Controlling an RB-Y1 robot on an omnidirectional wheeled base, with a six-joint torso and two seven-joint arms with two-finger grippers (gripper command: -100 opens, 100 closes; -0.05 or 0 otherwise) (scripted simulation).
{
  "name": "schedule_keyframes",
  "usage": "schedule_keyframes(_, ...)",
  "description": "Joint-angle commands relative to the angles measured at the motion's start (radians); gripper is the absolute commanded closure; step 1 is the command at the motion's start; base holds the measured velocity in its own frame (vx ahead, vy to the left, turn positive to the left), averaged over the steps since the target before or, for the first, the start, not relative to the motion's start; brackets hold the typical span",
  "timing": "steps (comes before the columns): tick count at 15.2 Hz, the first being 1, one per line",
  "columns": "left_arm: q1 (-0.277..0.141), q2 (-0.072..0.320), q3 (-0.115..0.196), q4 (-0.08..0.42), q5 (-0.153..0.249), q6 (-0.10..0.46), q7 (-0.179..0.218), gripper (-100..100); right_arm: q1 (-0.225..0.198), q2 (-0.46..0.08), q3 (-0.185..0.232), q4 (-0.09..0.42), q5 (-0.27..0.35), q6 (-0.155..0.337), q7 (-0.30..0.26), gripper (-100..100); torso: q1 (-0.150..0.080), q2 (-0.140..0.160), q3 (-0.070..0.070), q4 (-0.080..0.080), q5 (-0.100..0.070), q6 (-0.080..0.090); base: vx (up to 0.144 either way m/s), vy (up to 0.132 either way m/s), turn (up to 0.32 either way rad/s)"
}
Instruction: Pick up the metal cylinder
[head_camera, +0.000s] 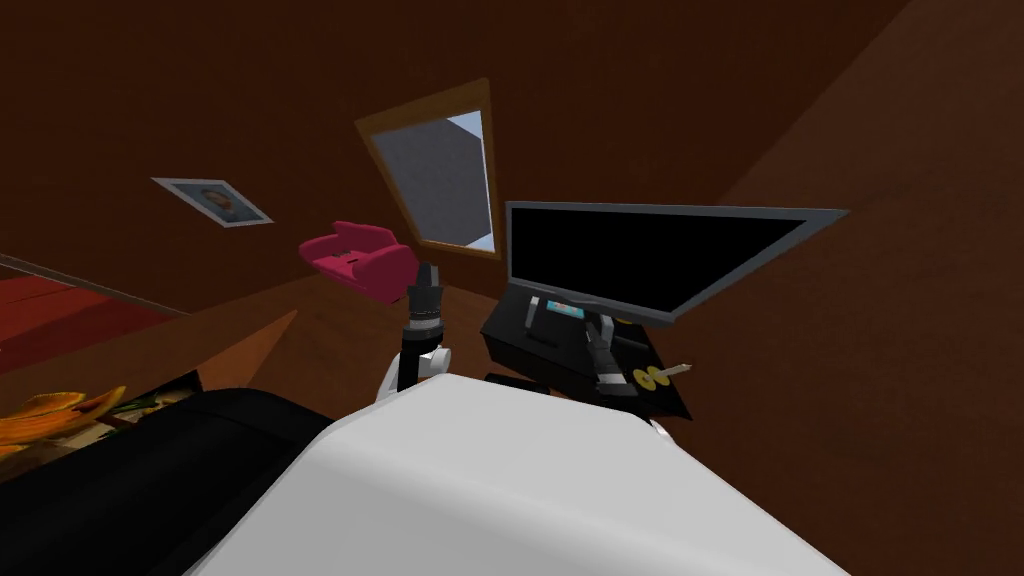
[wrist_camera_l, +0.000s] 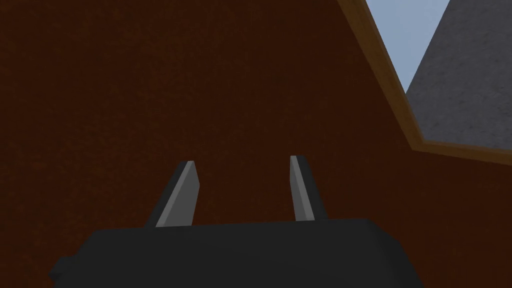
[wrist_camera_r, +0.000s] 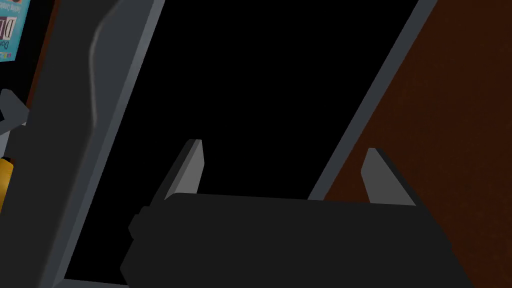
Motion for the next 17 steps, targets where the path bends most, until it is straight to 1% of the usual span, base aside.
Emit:
schedule_keyframes(1,0.0,0.0,0.0,0.0,0.0,0.0,0.0,0,0.005,-0.026,0.013,0.04,-0.009,0.004,0.037,-100,0.0,0.0,0.0,0.0,0.0,0.0,0.002,0.066,0.26)
schedule_keyframes(2,0.0,0.0,0.0,0.0,0.0,0.0,0.0,0,0.019,-0.058,0.029,0.066,-0.021,0.014,0.068,-100,0.0,0.0,0.0,0.0,0.0,0.0,-0.001,0.07,0.303)
schedule_keyframes(3,0.0,0.0,0.0,0.0,0.0,0.0,0.0,0,0.019,-0.058,0.029,0.079,-0.021,0.014,0.077,-100,0.0,0.0,0.0,0.0,0.0,0.0,-0.002,0.065,0.268)
schedule_keyframes(4,0.0,0.0,0.0,0.0,0.0,0.0,0.0,0,0.019,-0.058,0.029,0.079,-0.021,0.014,0.077,-100,0.0,0.0,0.0,0.0,0.0,0.0,-0.004,0.044,0.078)
schedule_keyframes(5,0.0,0.0,0.0,0.0,0.0,0.0,0.0,0,0.032,-0.089,0.045,0.105,-0.034,0.023,0.116,-100,-0.001,0.0,0.0,0.0,0.0,0.001,-0.003,0.055,0.26)
schedule_keyframes(6,0.0,0.0,0.0,0.0,0.0,0.0,0.0,0,0.032,-0.089,0.045,0.121,-0.034,0.023,0.119,-100,-0.001,0.0,0.0,0.0,0.0,0.0,-0.005,0.057,0.255)
schedule_keyframes(7,0.0,0.0,0.0,0.0,0.0,0.0,0.0,0,0.046,-0.12,0.061,0.157,-0.048,0.033,0.147,-100,-0.001,0.0,0.0,0.0,0.0,0.0,-0.005,0.082,0.332)
schedule_keyframes(8,0.0,0.0,0.0,0.0,0.0,0.0,0.0,0,0.046,-0.12,0.061,0.163,-0.048,0.033,0.162,-100,0.0,0.0,0.0,0.0,0.0,0.0,0.001,0.08,0.294)
schedule_keyframes(9,0.0,0.0,0.0,0.0,0.0,0.0,0.0,0,0.059,-0.149,0.078,0.192,-0.061,0.043,0.187,-100,0.0,0.0,0.0,0.0,0.0,0.0,-0.007,0.082,0.315)
schedule_keyframes(10,0.0,0.0,0.0,0.0,0.0,0.0,0.0,0,0.059,-0.149,0.078,0.206,-0.061,0.043,0.205,-100,0.001,0.0,0.0,0.0,0.0,0.0,-0.009,0.077,0.257)
schedule_keyframes(11,0.0,0.0,0.0,0.0,0.0,0.0,0.0,0,0.059,-0.149,0.078,0.206,-0.061,0.043,0.205,-100,0.0,0.001,0.0,0.0,0.0,0.0,0.005,0.052,0.107)
schedule_keyframes(12,0.0,0.0,0.0,0.0,0.0,0.0,0.0,0,0.072,-0.178,0.095,0.242,-0.076,0.053,0.241,-100,0.0,0.0,0.0,0.0,0.0,0.001,0.005,0.062,0.283)
schedule_keyframes(13,0.0,0.0,0.0,0.0,0.0,0.0,0.0,0,0.072,-0.178,0.095,0.25,-0.076,0.053,0.25,-100,-0.001,0.0,0.0,0.0,0.0,0.0,-0.008,0.049,0.261)
schedule_keyframes(14,0.0,0.0,0.0,0.0,0.0,0.0,0.0,0,0.085,-0.206,0.112,0.277,-0.091,0.064,0.274,-100,-0.001,0.0,0.0,0.0,0.0,0.0,-0.015,0.064,0.372)
schedule_keyframes(15,0.0,0.0,0.0,0.0,0.0,0.0,0.0,0,0.085,-0.206,0.112,0.295,-0.091,0.064,0.294,-100,-0.001,0.001,0.0,0.0,0.0,0.0,0.003,0.064,0.308)
schedule_keyframes(16,0.0,0.0,0.0,0.0,0.0,0.0,0.0,0,0.085,-0.206,0.112,0.295,-0.091,0.064,0.295,-100,-0.001,0.001,0.0,0.0,0.0,0.0,0.017,0.047,0.077)
schedule_keyframes(17,0.0,0.0,0.0,0.0,0.0,0.0,0.0,0,0.097,-0.233,0.129,0.329,-0.106,0.074,0.332,-100,-0.001,0.0,0.0,0.0,0.0,0.001,0.009,0.057,0.22)
